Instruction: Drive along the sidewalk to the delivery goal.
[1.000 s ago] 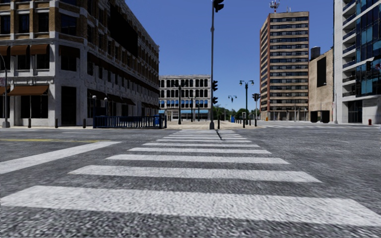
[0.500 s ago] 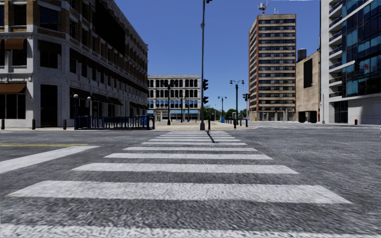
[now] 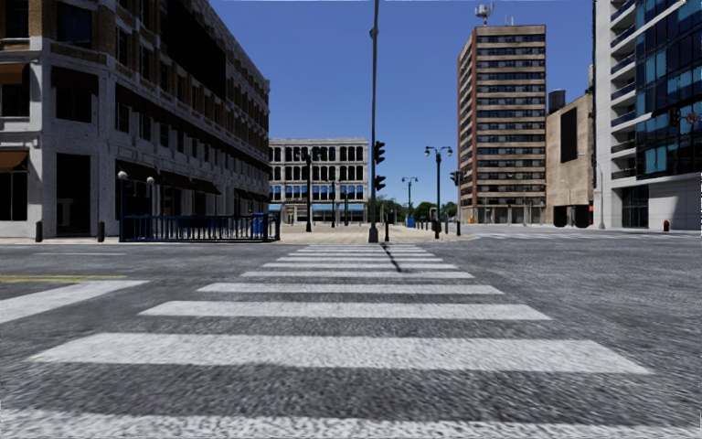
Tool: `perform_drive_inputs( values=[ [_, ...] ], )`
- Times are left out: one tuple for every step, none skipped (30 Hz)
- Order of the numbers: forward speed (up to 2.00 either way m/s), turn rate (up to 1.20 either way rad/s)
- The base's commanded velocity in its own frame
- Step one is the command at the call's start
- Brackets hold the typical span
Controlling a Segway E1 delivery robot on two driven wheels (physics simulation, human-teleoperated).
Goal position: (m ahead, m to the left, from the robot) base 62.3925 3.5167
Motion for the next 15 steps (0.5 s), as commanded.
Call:
perform_drive_inputs(
  values=[
    [2.0,0.0],
    [2.0,0.0],
    [2.0,0.0],
    [2.0,0.0],
    [2.0,0.0],
    [2.0,0.0],
    [2.0,0.0],
    [2.0,0.0],
    [2.0,0.0],
    [2.0,0.0],
    [2.0,0.0],
    [2.0,0.0],
    [2.0,0.0],
    [2.0,0.0],
    [2.0,0.0]
  ],
)
